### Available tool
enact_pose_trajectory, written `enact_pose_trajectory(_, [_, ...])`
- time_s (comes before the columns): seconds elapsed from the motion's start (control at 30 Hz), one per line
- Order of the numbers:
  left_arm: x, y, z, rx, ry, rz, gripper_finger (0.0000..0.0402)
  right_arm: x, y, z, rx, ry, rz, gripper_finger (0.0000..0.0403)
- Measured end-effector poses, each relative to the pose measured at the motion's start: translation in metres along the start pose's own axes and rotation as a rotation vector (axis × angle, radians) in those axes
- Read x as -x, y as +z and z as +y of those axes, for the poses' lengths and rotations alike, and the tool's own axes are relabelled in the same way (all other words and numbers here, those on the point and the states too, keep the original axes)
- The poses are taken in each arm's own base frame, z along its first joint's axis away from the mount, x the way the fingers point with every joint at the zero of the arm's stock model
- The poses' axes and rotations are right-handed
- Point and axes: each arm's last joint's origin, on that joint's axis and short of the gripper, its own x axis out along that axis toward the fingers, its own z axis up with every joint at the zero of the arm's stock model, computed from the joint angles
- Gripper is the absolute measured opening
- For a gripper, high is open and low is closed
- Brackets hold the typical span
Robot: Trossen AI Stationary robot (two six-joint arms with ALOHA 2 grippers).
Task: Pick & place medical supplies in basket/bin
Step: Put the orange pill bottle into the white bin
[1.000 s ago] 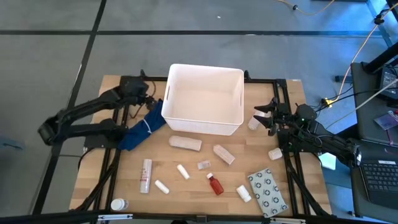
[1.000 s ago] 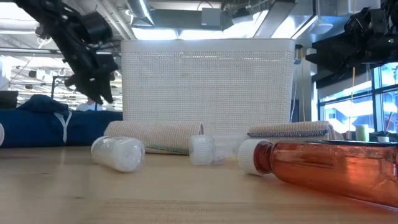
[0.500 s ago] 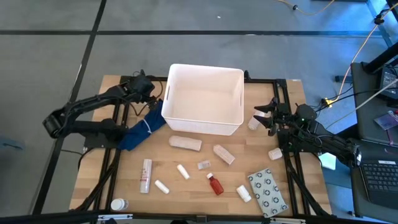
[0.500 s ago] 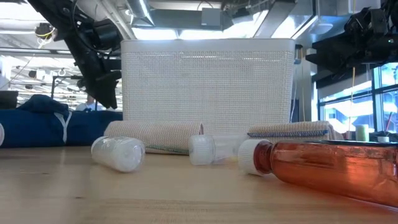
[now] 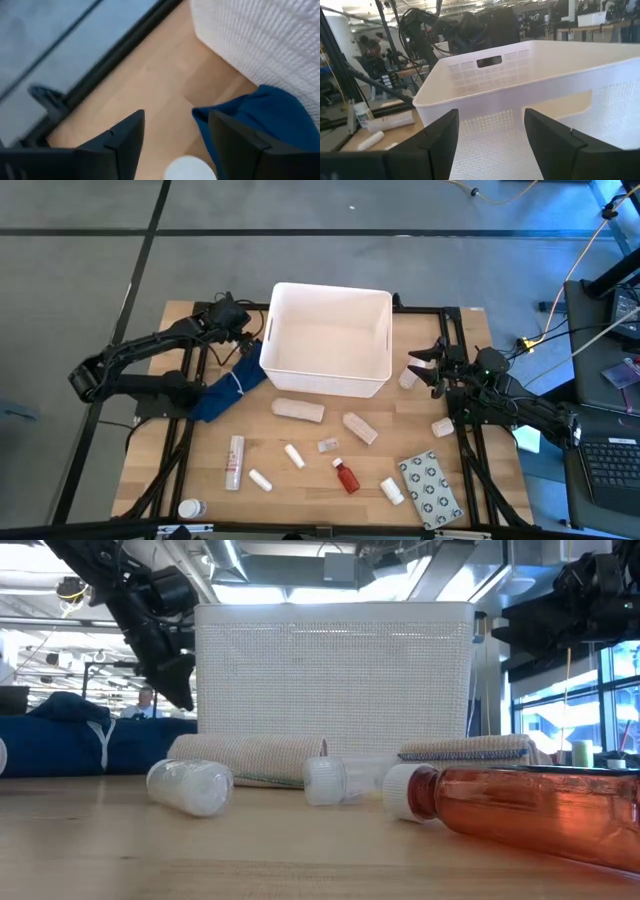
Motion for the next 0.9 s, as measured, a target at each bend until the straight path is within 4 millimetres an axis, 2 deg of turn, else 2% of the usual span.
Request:
enact_pose_trajectory(0.13, [0.0, 0.005, 0.001, -0.026, 0.01, -0.052, 0.0214, 0.0, 0.0, 0.0, -0.061, -0.001, 0.004, 0.0227])
enact_pose_trajectory(0.3, [0.0, 0.009, 0.002, 0.092, 0.035, -0.087, 0.0223, 0.0, -0.005, -0.001, -0.083, -0.012, 0.049, 0.0227])
enact_pose_trajectory(0.63, [0.0, -0.003, 0.002, 0.188, 0.097, 0.03, 0.0282, 0.0, -0.006, -0.001, -0.131, -0.016, 0.056, 0.0227])
enact_pose_trajectory(0.9, [0.0, -0.007, 0.002, 0.215, 0.09, 0.069, 0.0294, 0.0, -0.006, -0.001, -0.131, -0.015, 0.056, 0.0227])
